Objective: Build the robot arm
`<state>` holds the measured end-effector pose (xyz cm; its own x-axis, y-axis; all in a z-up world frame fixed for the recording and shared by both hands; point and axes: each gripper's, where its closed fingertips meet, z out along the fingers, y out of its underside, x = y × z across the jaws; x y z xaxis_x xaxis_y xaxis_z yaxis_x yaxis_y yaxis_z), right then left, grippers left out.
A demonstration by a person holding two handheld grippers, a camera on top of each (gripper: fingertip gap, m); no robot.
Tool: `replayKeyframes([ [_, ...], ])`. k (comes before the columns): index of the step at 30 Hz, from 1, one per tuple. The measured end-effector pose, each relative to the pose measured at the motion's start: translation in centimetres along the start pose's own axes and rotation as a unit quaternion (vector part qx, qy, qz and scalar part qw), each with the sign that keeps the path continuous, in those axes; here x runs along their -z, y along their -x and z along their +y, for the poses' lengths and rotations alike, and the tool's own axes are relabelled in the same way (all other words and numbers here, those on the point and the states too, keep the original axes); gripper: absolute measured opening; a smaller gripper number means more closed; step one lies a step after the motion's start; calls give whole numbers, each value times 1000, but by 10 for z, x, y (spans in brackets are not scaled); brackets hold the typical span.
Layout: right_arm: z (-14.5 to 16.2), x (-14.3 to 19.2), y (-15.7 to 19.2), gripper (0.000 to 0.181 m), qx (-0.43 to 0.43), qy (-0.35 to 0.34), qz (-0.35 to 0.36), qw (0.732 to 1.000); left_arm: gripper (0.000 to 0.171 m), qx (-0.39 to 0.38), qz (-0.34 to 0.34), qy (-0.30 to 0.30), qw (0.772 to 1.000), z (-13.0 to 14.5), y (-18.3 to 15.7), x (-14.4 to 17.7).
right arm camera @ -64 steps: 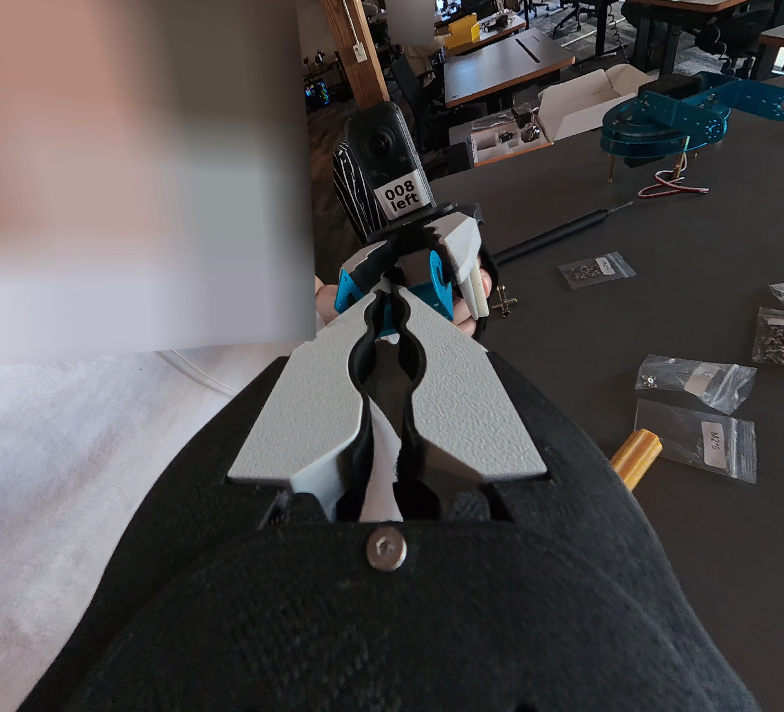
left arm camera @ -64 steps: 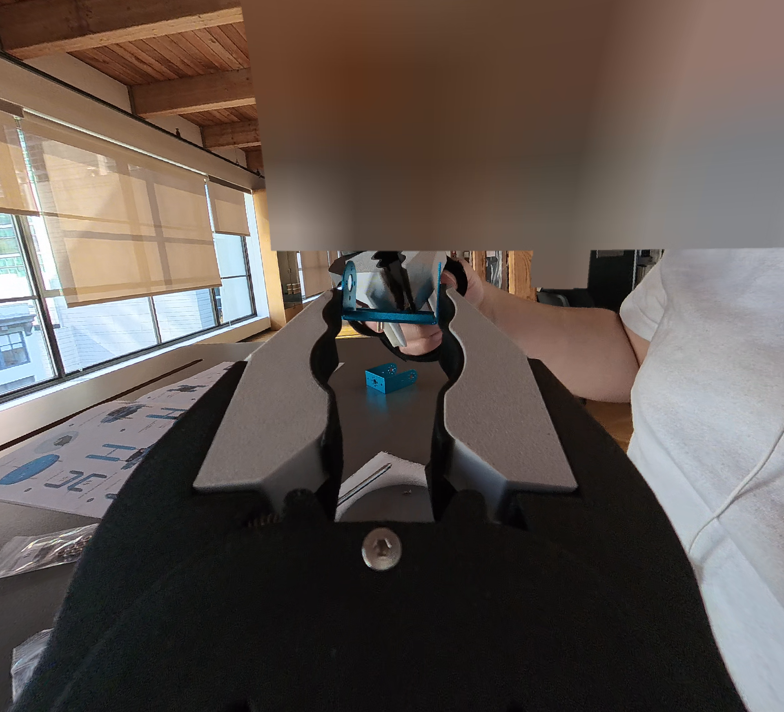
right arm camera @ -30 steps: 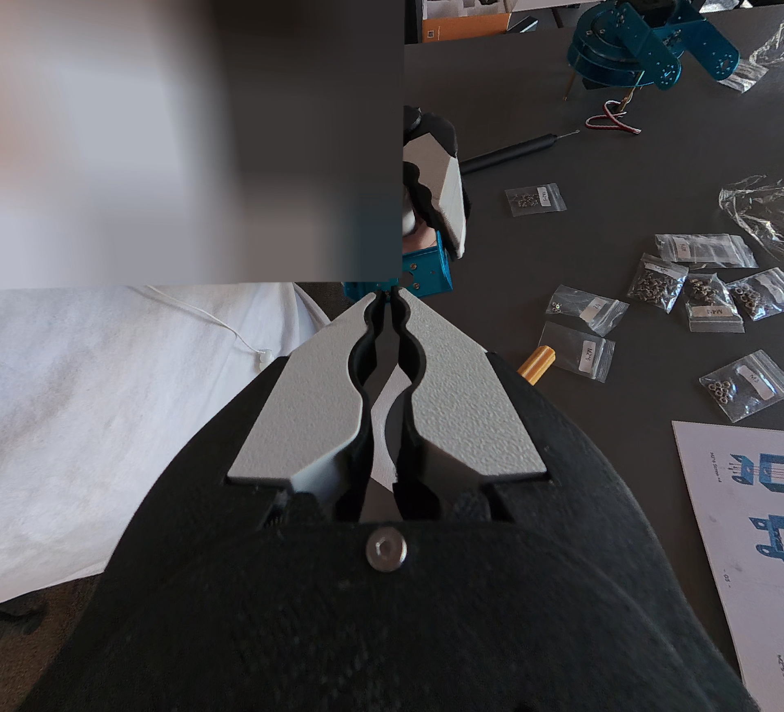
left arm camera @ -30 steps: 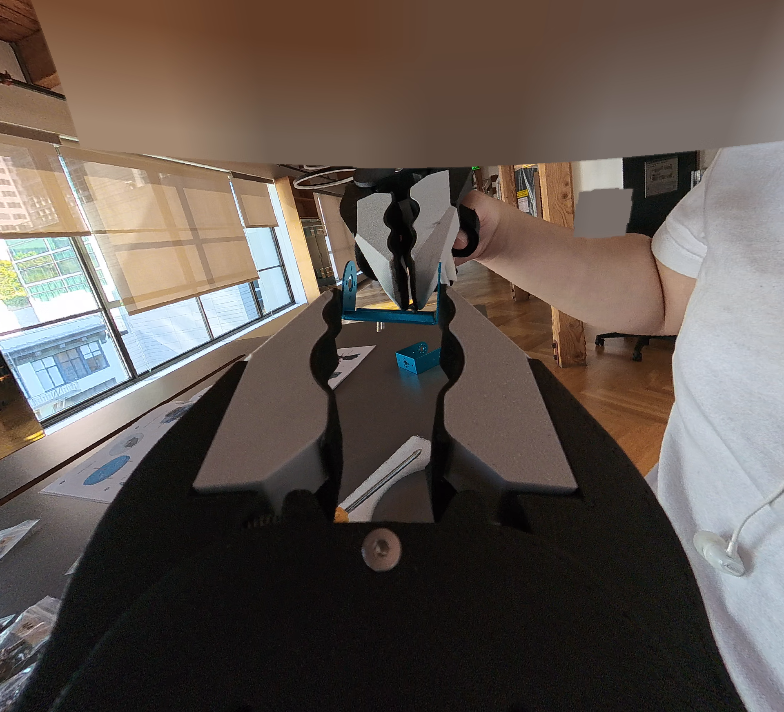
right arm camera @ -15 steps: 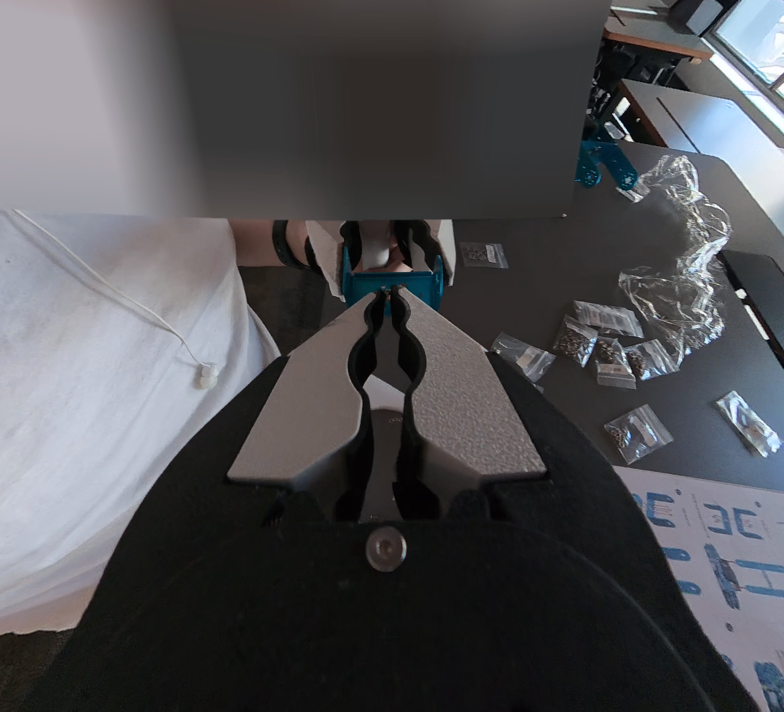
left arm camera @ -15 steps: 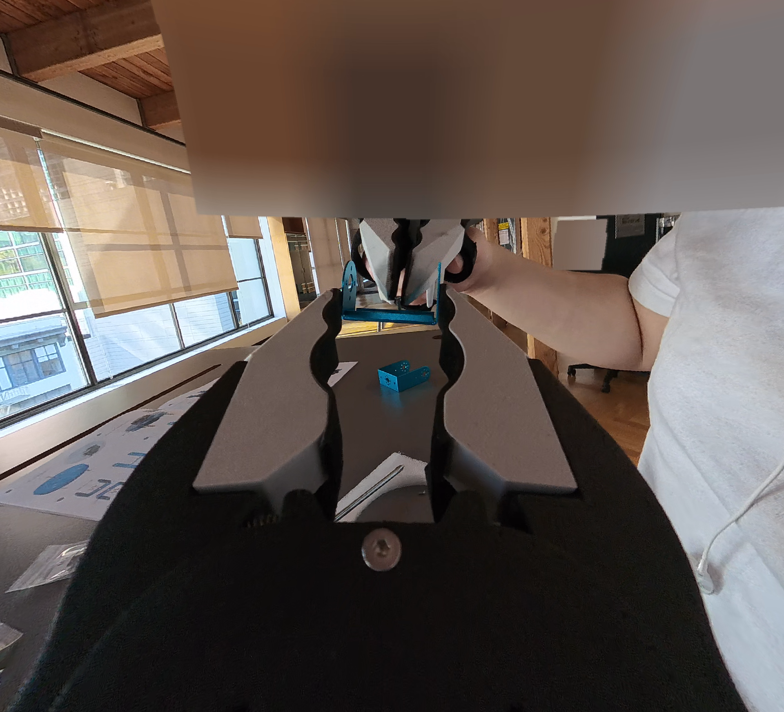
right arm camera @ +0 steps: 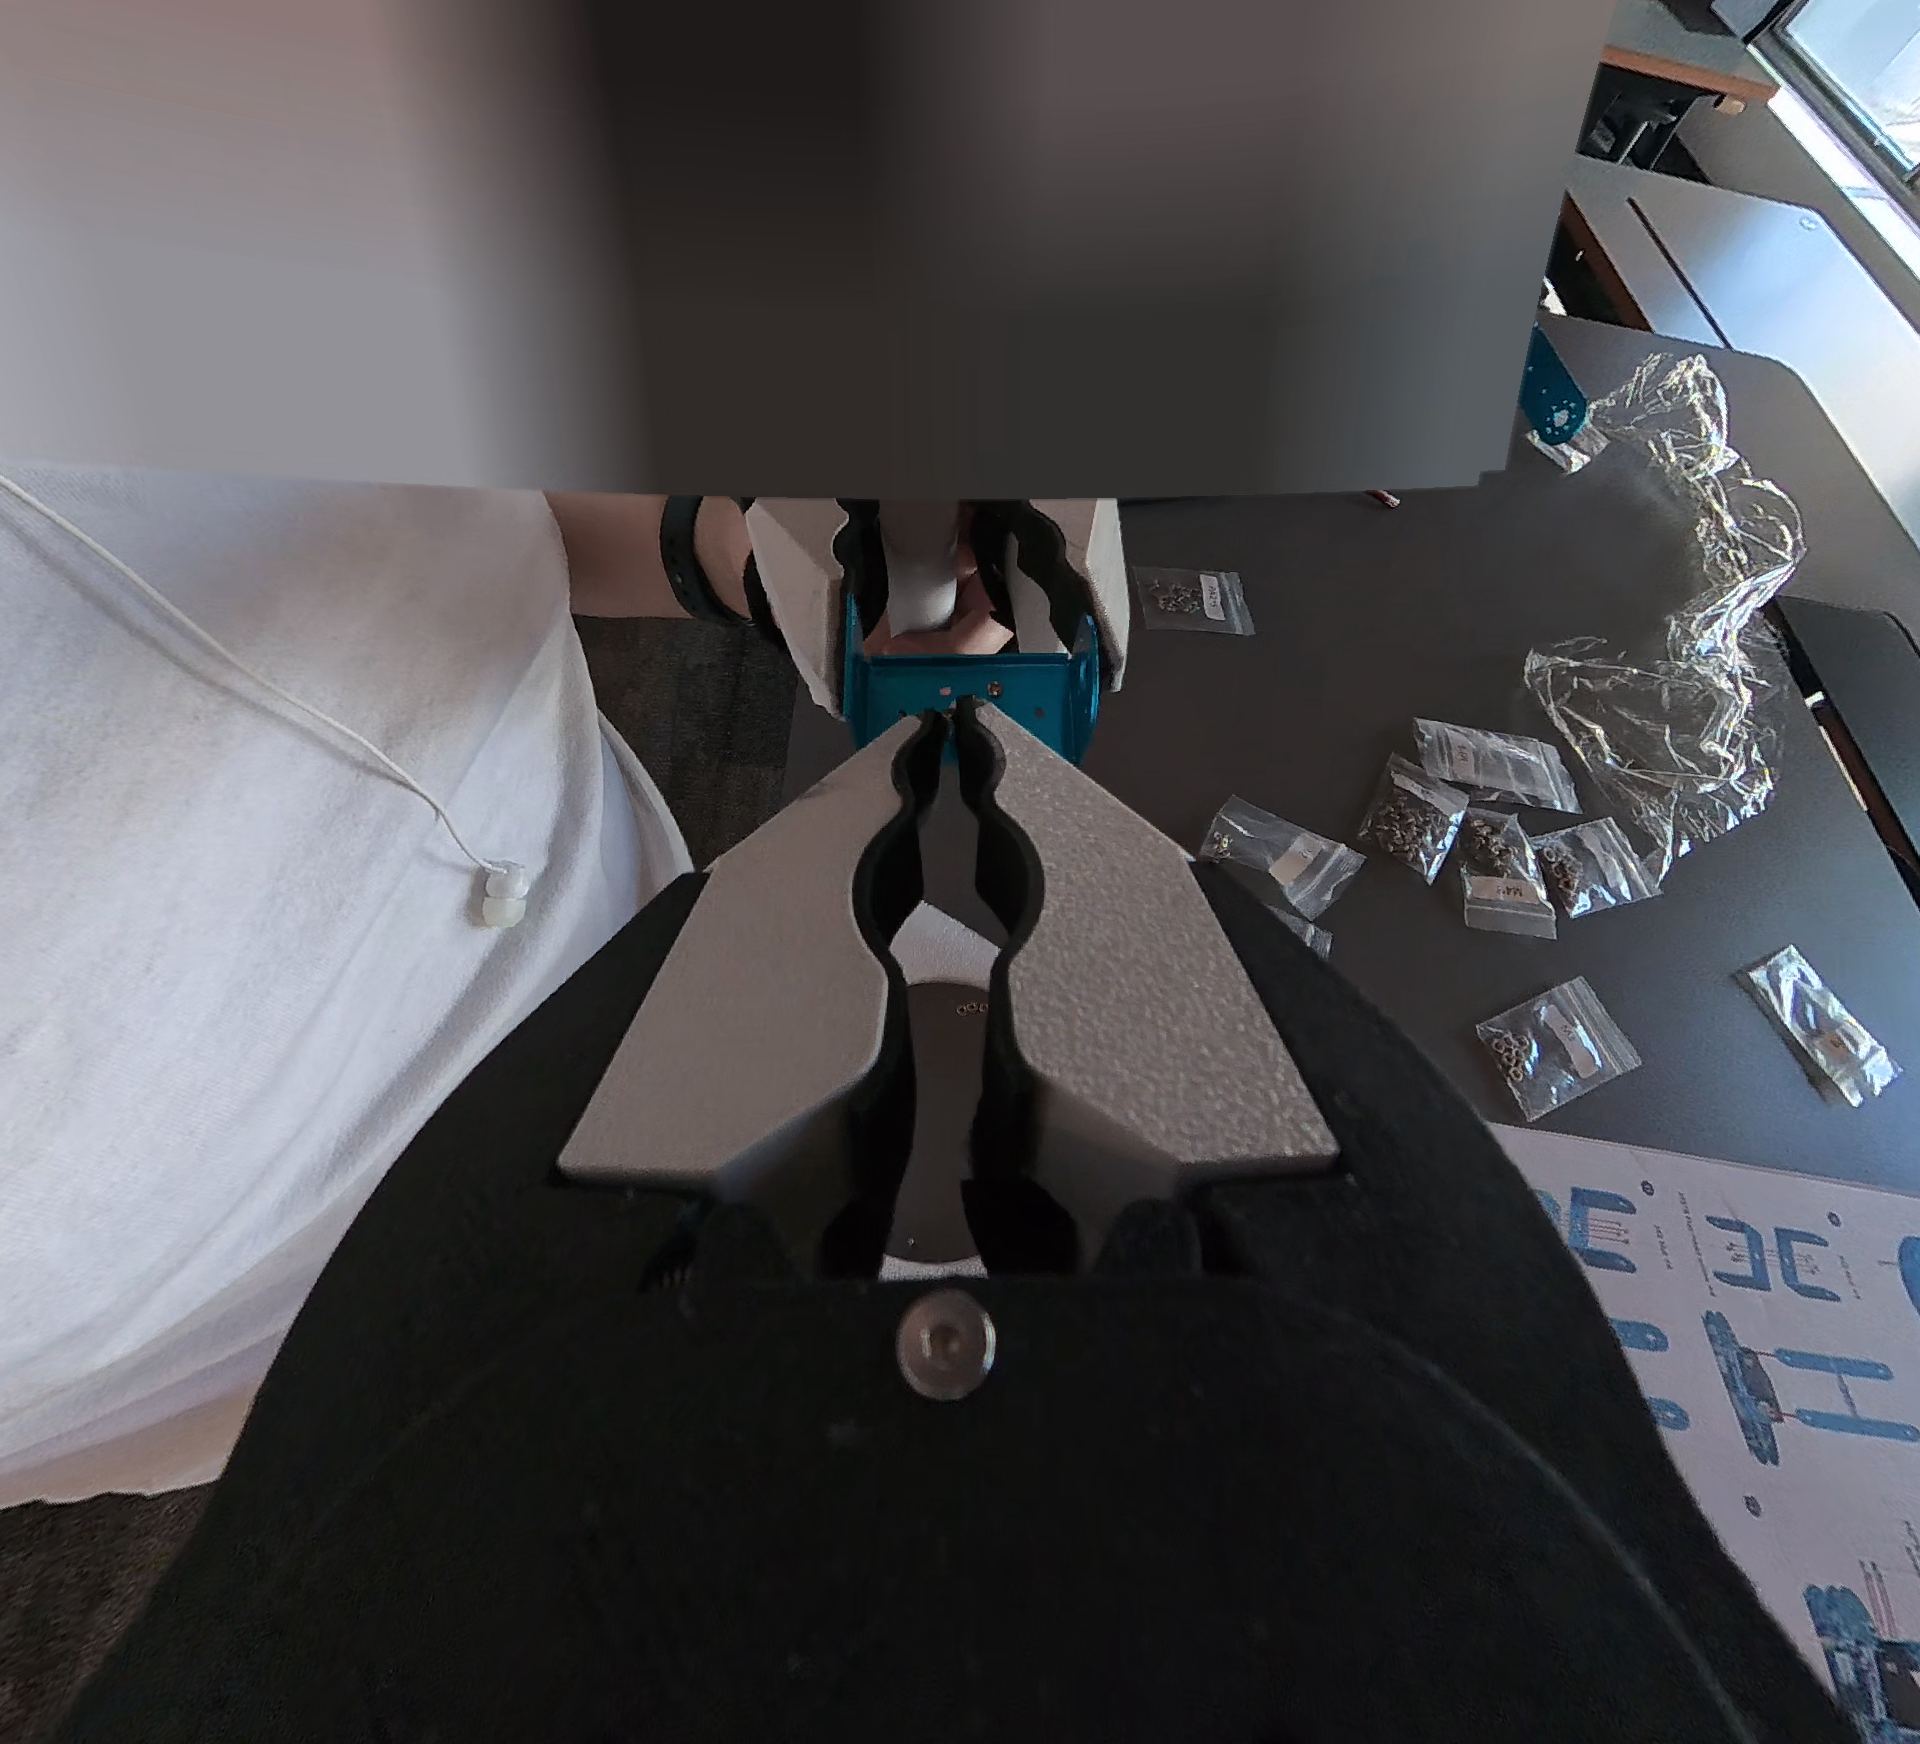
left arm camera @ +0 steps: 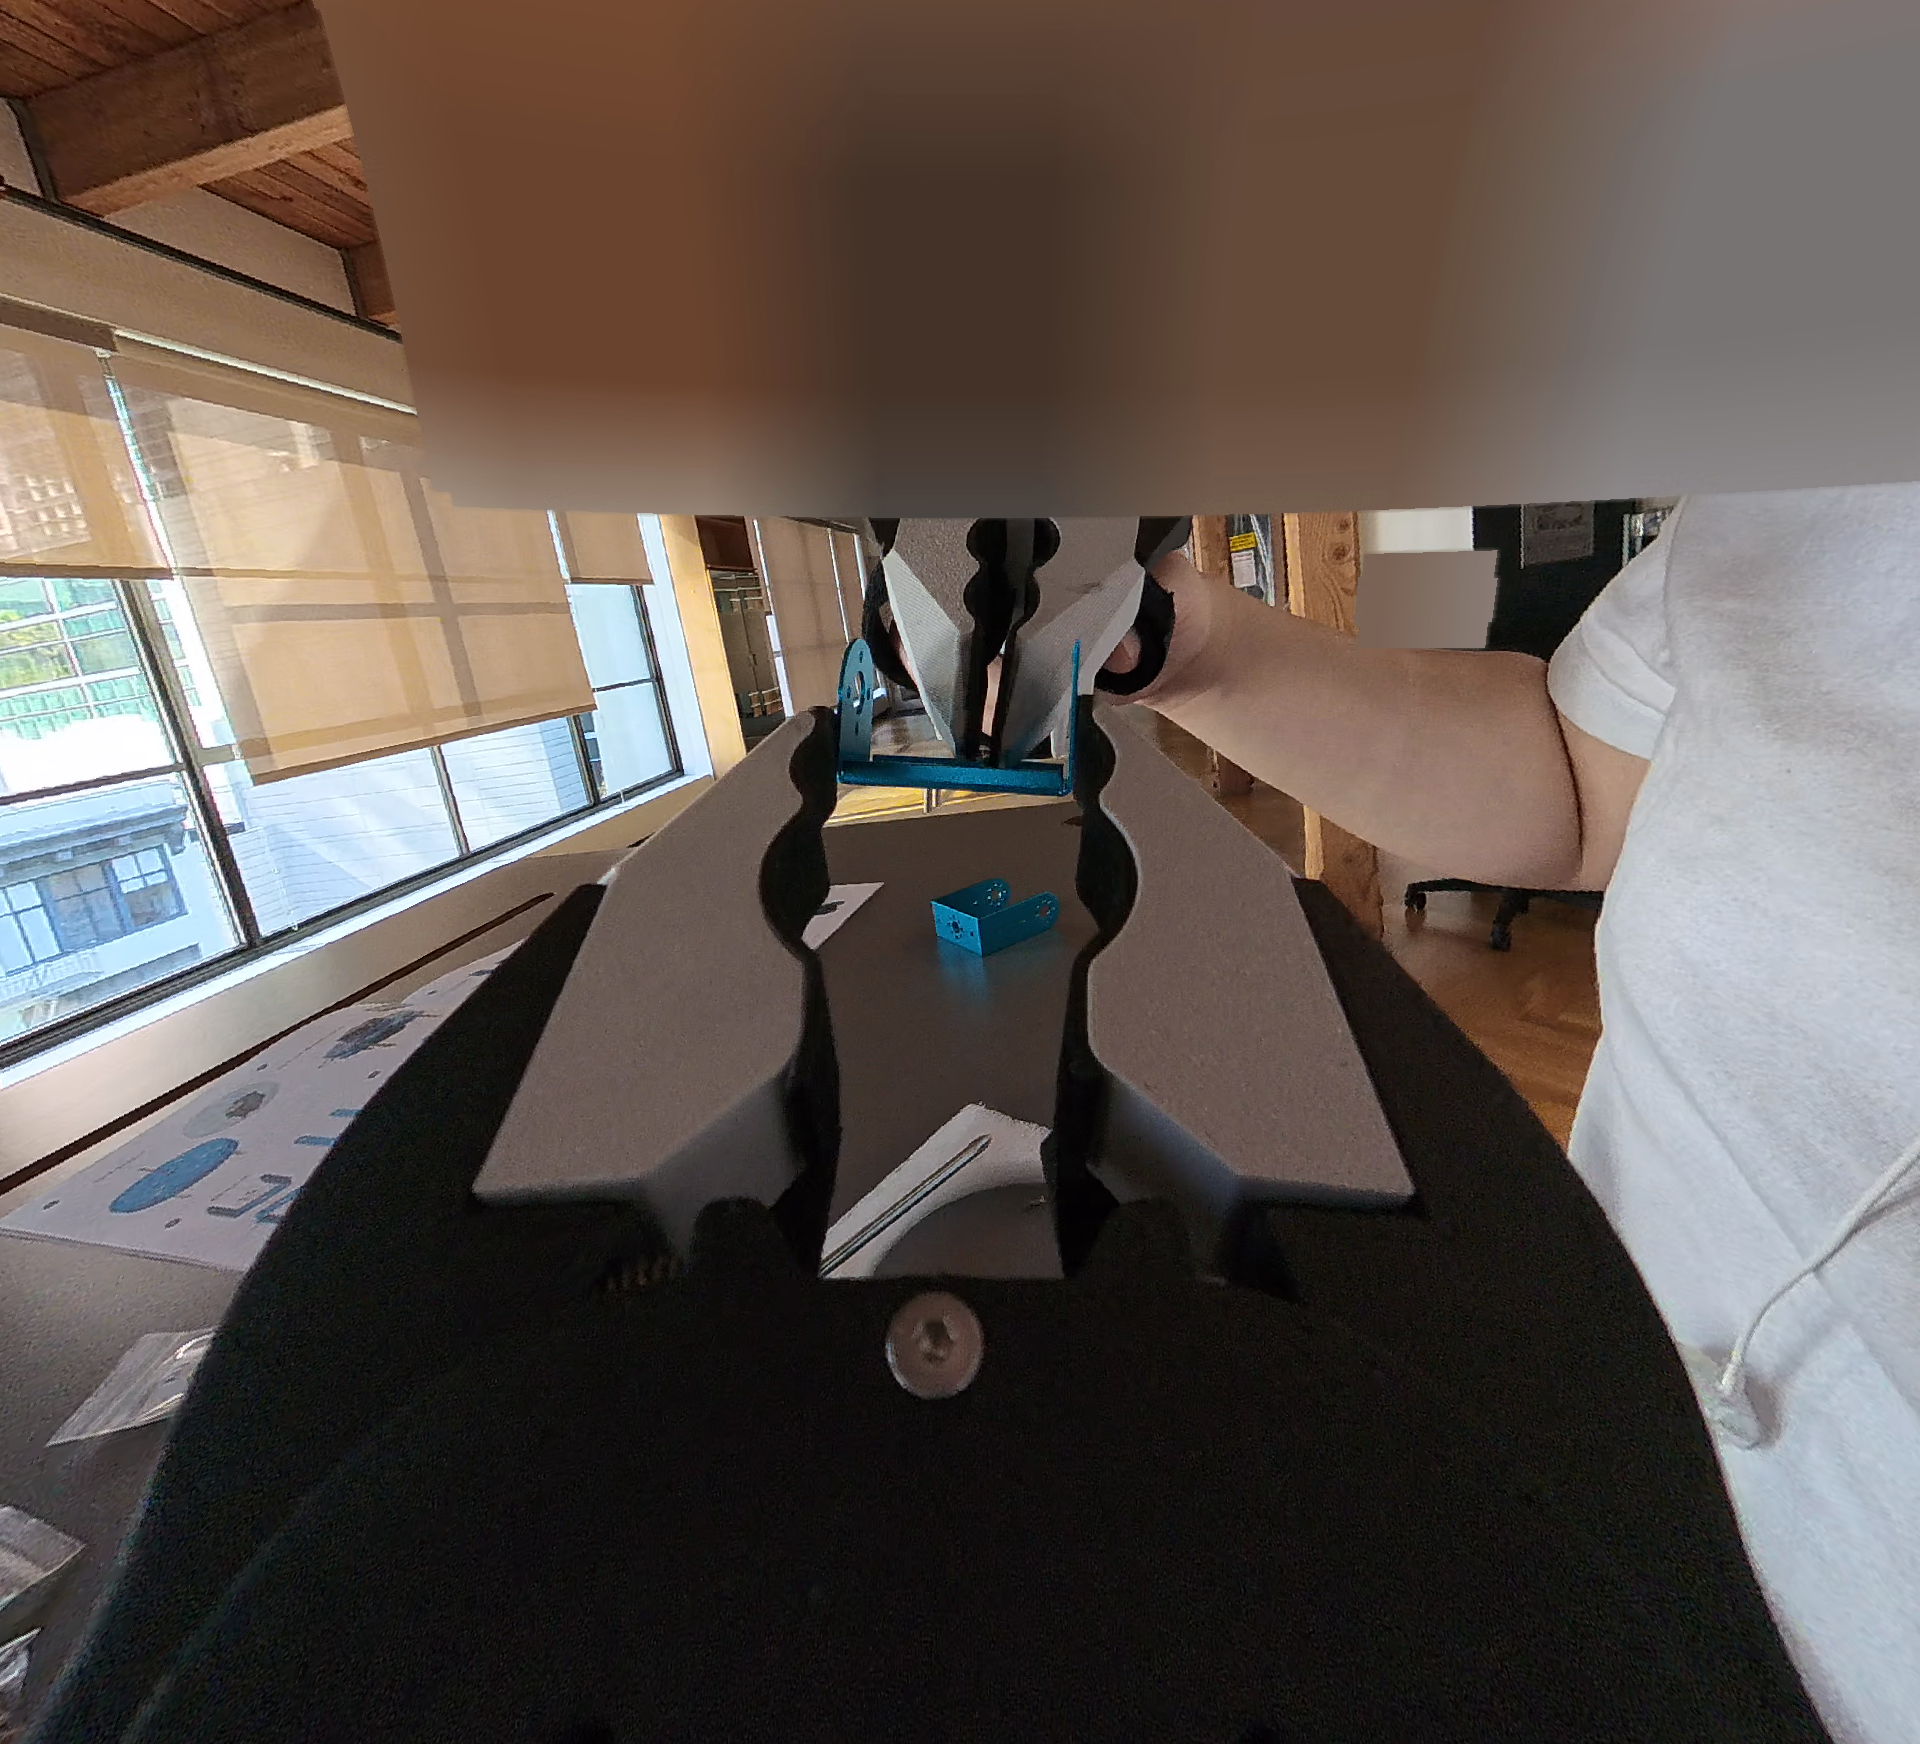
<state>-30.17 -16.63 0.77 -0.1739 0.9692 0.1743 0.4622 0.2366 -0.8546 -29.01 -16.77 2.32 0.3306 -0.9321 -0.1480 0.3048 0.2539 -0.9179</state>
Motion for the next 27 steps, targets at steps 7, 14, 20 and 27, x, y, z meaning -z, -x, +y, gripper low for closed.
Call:
replayKeyframes([
  [7, 2, 2, 0, 1, 8, 23, 4, 1000, 44, -3, -2, 1, 1000, 0, -1, -1],
  [14, 5, 3, 4, 2, 6, 45, -24, 999, 44, -2, 2, 5, 1000, 2, -2, -3],
  [20, 5, 3, 4, 4, 4, 55, -31, 998, 44, 0, 3, 5, 1000, 1, -2, -3],
  [27, 2, 7, 1, 9, 9, 59, -22, 998, 44, -1, 2, 6, 1000, 1, -2, -2],
])
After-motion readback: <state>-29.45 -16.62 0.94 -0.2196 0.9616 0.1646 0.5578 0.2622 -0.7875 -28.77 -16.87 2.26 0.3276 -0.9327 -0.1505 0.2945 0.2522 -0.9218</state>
